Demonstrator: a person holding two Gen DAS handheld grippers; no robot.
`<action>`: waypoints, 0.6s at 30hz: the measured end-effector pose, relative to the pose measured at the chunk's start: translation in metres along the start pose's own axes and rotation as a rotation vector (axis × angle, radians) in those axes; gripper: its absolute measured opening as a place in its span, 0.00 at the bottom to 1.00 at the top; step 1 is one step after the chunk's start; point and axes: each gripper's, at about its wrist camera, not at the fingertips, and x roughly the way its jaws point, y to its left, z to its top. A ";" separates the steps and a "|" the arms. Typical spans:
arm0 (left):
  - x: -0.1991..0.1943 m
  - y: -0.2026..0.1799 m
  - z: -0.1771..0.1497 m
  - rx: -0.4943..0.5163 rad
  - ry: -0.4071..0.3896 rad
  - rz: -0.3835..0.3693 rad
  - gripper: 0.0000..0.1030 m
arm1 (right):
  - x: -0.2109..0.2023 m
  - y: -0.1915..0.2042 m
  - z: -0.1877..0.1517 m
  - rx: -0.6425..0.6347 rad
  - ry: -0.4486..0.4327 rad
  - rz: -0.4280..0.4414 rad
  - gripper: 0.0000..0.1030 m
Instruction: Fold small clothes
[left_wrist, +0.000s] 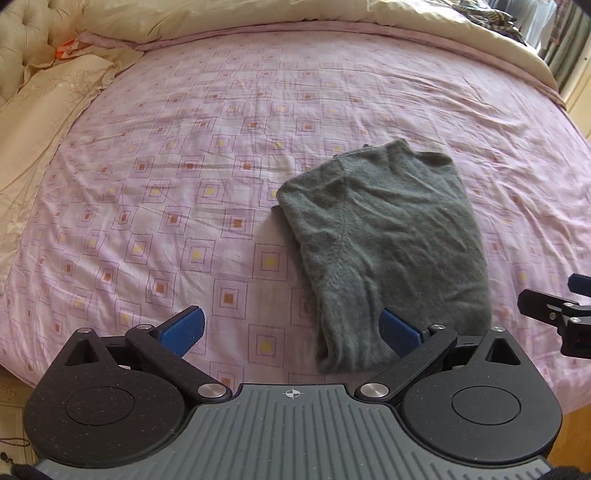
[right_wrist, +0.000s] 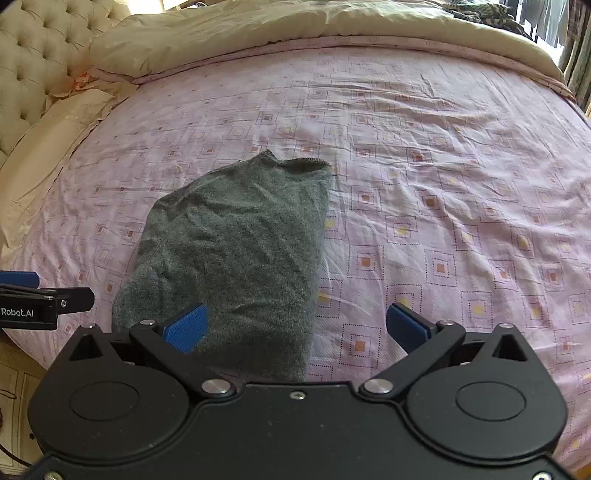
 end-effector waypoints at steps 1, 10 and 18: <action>-0.005 -0.002 -0.002 0.006 -0.010 0.003 0.99 | -0.005 0.002 -0.001 -0.009 -0.009 0.000 0.99; -0.041 -0.018 -0.007 0.008 -0.103 0.020 0.99 | -0.041 0.017 -0.005 -0.061 -0.118 0.008 0.99; -0.054 -0.025 -0.013 -0.005 -0.127 -0.004 0.99 | -0.056 0.023 -0.006 -0.098 -0.125 -0.038 0.99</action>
